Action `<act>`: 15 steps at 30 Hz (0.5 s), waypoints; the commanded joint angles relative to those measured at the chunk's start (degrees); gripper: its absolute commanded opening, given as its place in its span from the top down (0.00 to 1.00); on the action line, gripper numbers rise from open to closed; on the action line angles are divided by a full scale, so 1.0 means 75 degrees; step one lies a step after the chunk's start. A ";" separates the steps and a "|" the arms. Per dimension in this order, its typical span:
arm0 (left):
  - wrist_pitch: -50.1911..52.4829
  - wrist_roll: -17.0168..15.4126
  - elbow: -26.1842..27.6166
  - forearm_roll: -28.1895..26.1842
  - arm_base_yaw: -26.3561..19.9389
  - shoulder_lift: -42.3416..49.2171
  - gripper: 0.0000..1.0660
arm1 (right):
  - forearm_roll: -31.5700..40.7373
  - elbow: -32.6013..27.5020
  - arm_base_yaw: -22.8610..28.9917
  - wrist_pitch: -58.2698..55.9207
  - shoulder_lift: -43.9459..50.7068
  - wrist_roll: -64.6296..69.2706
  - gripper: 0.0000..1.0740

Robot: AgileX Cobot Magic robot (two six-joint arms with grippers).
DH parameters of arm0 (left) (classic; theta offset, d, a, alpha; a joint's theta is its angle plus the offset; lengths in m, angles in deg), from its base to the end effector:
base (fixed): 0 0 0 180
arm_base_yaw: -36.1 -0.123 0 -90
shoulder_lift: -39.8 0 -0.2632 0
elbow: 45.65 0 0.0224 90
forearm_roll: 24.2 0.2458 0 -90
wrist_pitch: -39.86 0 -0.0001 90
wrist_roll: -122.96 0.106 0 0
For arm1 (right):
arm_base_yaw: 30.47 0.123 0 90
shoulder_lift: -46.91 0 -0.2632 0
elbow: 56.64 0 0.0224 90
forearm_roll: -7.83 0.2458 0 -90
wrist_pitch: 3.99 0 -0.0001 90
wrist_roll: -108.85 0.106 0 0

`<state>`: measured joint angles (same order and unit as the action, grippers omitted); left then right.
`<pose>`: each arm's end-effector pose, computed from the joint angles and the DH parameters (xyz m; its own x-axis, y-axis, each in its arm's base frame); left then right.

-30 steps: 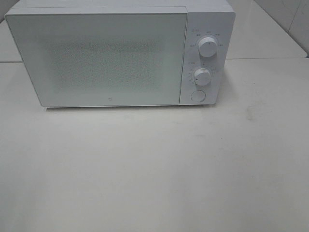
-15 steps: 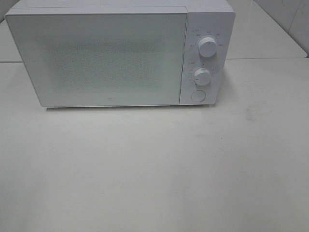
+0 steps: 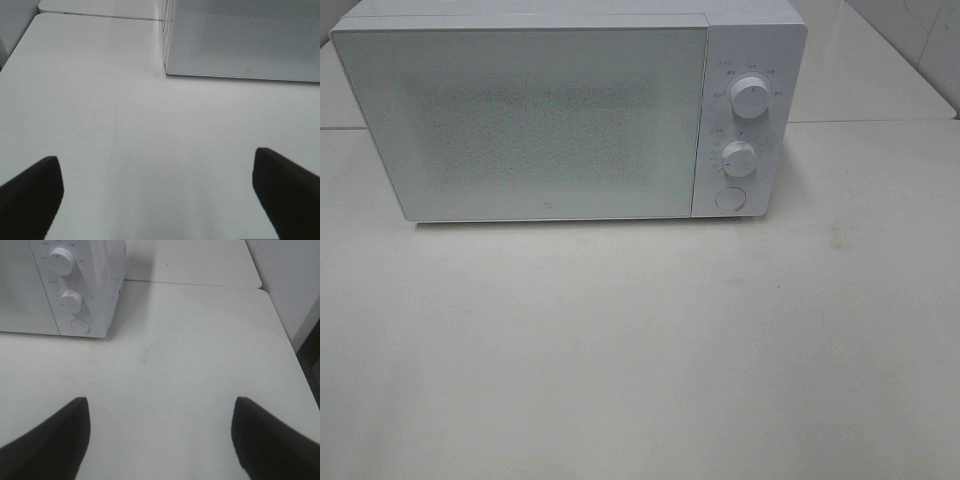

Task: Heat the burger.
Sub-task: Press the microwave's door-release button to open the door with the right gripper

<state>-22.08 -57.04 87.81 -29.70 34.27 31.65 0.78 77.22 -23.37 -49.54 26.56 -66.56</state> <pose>0.0218 -0.0083 0.2734 -0.4478 -0.0594 -0.8922 0.0236 0.9967 -0.0782 0.0683 -0.0009 0.2938 -0.3686 -0.0522 -0.9281 -0.0447 0.9983 -0.0384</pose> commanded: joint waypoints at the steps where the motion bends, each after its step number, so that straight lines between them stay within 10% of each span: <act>1: 0.0099 -0.0061 -0.0023 -0.0031 -0.0015 0.0099 0.09 | 0.0000 0.0061 -0.0053 0.0665 -0.0420 -0.0046 0.29; 15: 0.0099 -0.0061 -0.0023 -0.0031 -0.0015 0.0099 0.09 | 0.0000 0.0061 -0.0053 0.2460 -0.2437 -0.0015 0.29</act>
<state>-22.08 -57.04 87.81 -29.70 34.27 31.65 0.78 77.22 -23.37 -32.47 8.51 -66.56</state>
